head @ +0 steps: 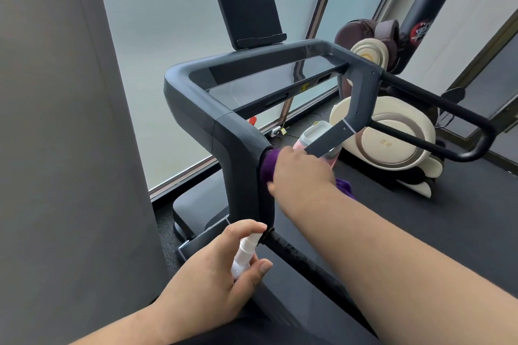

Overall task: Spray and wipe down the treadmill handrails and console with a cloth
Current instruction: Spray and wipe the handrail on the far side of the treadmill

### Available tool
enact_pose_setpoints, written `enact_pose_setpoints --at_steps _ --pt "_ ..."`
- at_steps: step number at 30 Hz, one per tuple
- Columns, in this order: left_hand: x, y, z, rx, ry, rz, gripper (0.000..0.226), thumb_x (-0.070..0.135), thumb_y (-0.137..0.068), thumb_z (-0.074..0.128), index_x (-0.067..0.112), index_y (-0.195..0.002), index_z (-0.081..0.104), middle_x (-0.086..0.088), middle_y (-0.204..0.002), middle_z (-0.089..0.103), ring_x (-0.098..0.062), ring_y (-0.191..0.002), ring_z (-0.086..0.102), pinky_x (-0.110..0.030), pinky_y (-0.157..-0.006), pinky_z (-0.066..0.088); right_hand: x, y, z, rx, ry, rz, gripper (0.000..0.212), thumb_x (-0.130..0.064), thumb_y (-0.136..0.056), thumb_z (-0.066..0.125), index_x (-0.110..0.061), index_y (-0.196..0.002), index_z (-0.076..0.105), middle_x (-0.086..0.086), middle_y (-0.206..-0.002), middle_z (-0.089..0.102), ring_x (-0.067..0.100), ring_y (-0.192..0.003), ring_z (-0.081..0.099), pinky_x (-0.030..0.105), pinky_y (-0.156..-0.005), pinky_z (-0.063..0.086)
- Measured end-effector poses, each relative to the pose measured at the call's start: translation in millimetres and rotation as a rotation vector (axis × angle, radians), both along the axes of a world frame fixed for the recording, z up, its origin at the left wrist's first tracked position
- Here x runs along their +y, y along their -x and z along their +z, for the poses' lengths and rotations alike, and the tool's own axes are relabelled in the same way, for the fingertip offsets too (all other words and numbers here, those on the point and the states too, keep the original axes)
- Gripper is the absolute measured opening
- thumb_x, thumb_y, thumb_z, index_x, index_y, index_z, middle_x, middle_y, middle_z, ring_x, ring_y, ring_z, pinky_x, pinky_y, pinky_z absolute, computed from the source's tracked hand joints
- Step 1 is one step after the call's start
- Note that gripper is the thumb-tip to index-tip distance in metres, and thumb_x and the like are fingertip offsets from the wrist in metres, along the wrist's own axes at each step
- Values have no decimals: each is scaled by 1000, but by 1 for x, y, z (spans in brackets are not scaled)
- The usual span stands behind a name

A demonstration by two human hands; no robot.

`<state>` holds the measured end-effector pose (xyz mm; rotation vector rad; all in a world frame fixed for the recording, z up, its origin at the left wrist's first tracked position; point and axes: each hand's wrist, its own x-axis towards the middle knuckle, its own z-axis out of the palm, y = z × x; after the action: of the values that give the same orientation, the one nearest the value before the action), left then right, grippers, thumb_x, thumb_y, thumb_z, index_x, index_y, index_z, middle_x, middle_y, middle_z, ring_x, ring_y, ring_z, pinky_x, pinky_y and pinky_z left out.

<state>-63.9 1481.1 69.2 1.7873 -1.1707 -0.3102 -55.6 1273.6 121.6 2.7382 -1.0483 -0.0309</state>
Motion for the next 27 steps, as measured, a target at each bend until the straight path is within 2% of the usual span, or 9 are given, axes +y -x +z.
enact_pose_setpoints --at_steps 2,5,9,11,14,17,20,25,27 --pt "-3 3 0 -17 -2 -18 39 64 -84 48 69 -115 26 24 -95 60 -2 -72 59 -7 -67 41 2 -8 -4 -29 22 32 49 -36 -94 63 -10 -131 44 10 -126 58 32 -112 62 39 -78 43" --pt "-7 10 -2 -46 -15 -43 42 64 -80 46 69 -116 25 24 -97 59 -2 -76 59 -7 -69 42 1 -4 2 -17 -57 46 67 -51 -84 72 -13 -131 42 8 -120 58 33 -109 62 39 -72 41" --pt "-14 19 0 -67 -21 -92 43 63 -82 47 63 -120 27 24 -99 59 3 -75 59 -5 -68 41 -13 23 18 -12 -253 35 56 -46 -76 69 -18 -115 41 4 -102 60 29 -87 56 36 -68 46" --pt "-15 21 1 -57 -8 -99 43 62 -82 49 62 -120 29 23 -97 59 3 -71 59 -4 -66 40 -21 43 22 8 -360 -2 55 -48 -72 68 -21 -112 43 0 -90 58 27 -84 57 36 -70 50" --pt "-13 17 -3 -34 3 -82 44 72 -79 47 66 -119 30 23 -96 60 0 -72 60 -7 -67 43 -27 68 22 11 -425 -51 52 -50 -68 67 -26 -109 46 -4 -85 60 22 -80 60 36 -71 53" --pt "-10 11 -9 -36 -13 -67 43 66 -80 49 68 -118 29 23 -96 60 0 -72 60 -7 -66 43 -21 73 17 -9 -325 -30 49 -45 -70 67 -24 -108 43 -4 -84 58 24 -75 56 33 -62 46" --pt "-8 6 -9 -25 -16 -58 43 60 -82 49 64 -120 30 22 -94 61 0 -69 60 -5 -65 41 -10 60 16 21 -187 -29 47 -38 -75 68 -18 -107 39 3 -96 59 29 -74 54 33 -59 43" --pt "-6 4 -8 1 -25 -46 43 62 -80 48 65 -118 29 22 -94 62 -1 -69 59 -5 -64 41 -2 23 8 7 -64 25 55 -40 -80 72 -14 -119 43 9 -118 61 33 -103 64 35 -67 40" --pt "-8 7 -8 -7 -35 -61 43 61 -80 47 66 -118 28 23 -96 61 -1 -71 60 -5 -65 41 0 5 6 -14 -61 45 57 -39 -82 72 -14 -124 43 9 -121 60 33 -106 63 37 -70 38"
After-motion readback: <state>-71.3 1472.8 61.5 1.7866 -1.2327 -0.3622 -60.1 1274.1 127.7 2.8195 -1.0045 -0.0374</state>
